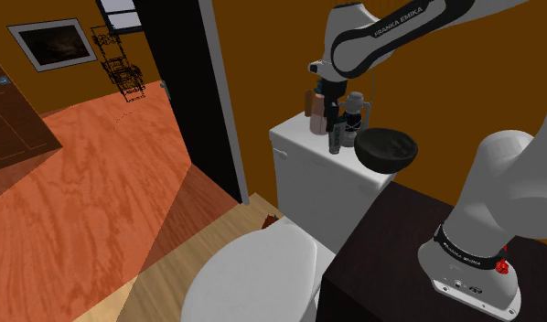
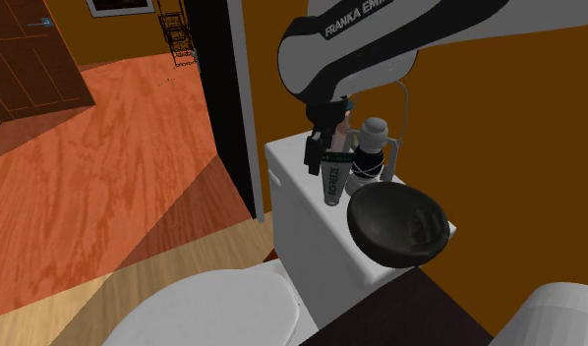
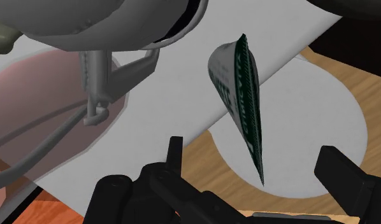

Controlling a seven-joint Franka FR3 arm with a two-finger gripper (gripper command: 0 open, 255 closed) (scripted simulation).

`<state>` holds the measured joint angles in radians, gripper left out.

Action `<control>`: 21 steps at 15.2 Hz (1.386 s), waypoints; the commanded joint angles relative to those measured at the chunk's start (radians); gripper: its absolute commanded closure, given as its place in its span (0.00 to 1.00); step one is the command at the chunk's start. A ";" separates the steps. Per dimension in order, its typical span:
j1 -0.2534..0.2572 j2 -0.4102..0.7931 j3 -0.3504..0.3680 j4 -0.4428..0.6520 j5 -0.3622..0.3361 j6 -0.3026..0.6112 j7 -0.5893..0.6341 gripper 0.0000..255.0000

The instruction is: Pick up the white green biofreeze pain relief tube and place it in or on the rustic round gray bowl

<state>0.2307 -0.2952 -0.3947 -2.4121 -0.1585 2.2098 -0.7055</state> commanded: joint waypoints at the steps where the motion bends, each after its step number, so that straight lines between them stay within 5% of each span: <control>1: 0.000 0.001 0.000 -0.001 0.000 0.001 0.000 0.00; 4: 0.000 0.001 0.000 0.000 0.000 0.001 0.000 0.00; 5: 0.000 0.001 0.000 0.000 0.000 0.001 0.000 1.00; 14: 0.000 0.001 0.000 -0.001 0.000 0.001 0.000 1.00; 21: 0.000 -0.038 0.013 0.063 -0.003 -0.100 0.004 1.00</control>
<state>0.2306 -0.3291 -0.3824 -2.3598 -0.1613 2.1248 -0.7003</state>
